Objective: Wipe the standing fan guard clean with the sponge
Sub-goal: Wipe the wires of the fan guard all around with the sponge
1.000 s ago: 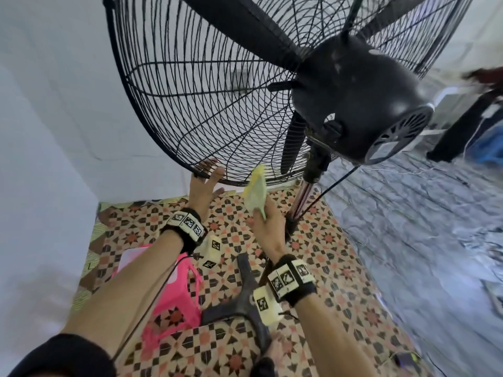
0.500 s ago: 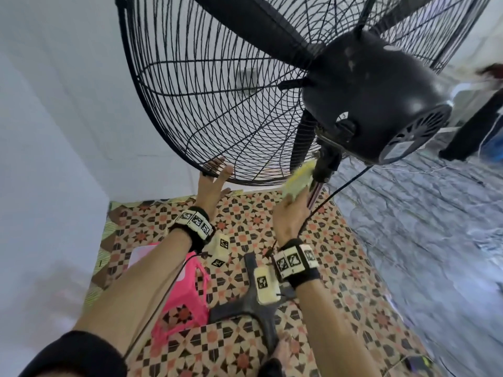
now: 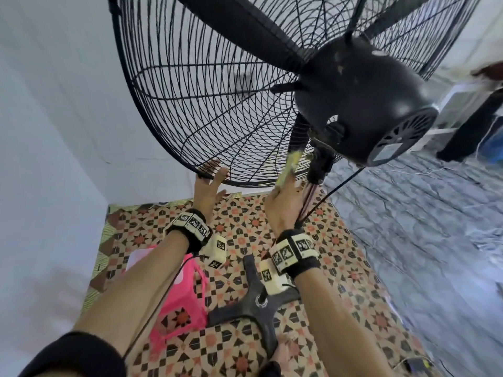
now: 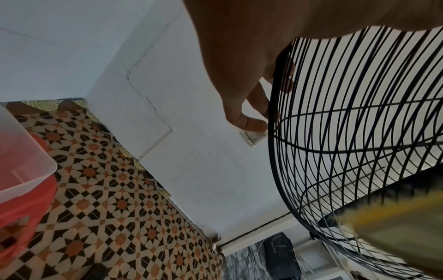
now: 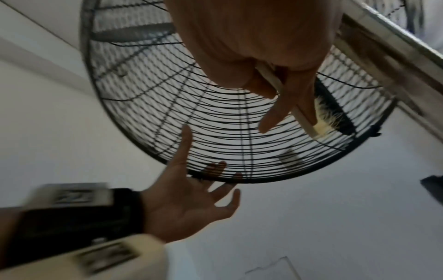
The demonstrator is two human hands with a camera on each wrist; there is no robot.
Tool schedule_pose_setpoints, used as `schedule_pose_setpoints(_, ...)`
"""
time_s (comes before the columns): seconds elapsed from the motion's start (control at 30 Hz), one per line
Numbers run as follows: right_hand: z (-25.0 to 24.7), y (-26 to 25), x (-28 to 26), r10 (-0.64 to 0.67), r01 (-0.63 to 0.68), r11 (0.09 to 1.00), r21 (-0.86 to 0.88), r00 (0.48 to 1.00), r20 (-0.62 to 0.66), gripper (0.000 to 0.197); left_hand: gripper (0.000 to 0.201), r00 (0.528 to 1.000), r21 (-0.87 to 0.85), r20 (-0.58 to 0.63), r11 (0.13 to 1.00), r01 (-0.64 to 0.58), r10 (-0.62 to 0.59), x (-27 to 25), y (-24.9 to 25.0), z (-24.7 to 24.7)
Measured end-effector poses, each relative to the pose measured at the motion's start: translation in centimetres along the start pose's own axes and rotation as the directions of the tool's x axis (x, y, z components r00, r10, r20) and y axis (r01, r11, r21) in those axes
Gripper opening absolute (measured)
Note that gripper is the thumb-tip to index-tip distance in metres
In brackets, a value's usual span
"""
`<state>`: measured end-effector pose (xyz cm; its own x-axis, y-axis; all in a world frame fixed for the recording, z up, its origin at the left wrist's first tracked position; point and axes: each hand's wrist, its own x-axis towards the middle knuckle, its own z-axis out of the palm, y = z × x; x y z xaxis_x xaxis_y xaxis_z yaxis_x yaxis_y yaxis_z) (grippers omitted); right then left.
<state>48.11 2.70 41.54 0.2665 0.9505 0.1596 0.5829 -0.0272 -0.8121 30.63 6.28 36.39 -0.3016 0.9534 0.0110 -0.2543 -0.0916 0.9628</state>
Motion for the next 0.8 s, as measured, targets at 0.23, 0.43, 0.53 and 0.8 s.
schedule_pose_setpoints(0.23,-1.1,-0.7,-1.5,-0.058,0.060,0.996,0.065,0.997,-0.043,0.074,0.110,1.000,0.009,0.016,1.000,0.007,-0.007,0.4,-0.3,-0.3)
schedule_pose_setpoints(0.43,0.4,-0.9,-1.4,-0.144,0.144,0.990,-0.009,0.989,0.039,0.079,0.102,1.000,0.002,-0.001,1.000,0.030,-0.030,0.7,0.0,-0.3)
schedule_pose_setpoints(0.53,0.0,-0.8,-2.5,-0.190,0.186,0.978,0.093,0.981,0.035,0.074,0.082,0.999,0.010,-0.022,0.999,0.031,-0.030,0.9,-0.5,-0.2)
schedule_pose_setpoints(0.8,0.4,-0.7,-1.3,-0.185,0.200,0.962,0.184,0.978,-0.091,0.043,0.100,0.996,-0.038,-0.027,0.995,0.088,-0.089,2.4,-3.2,3.2)
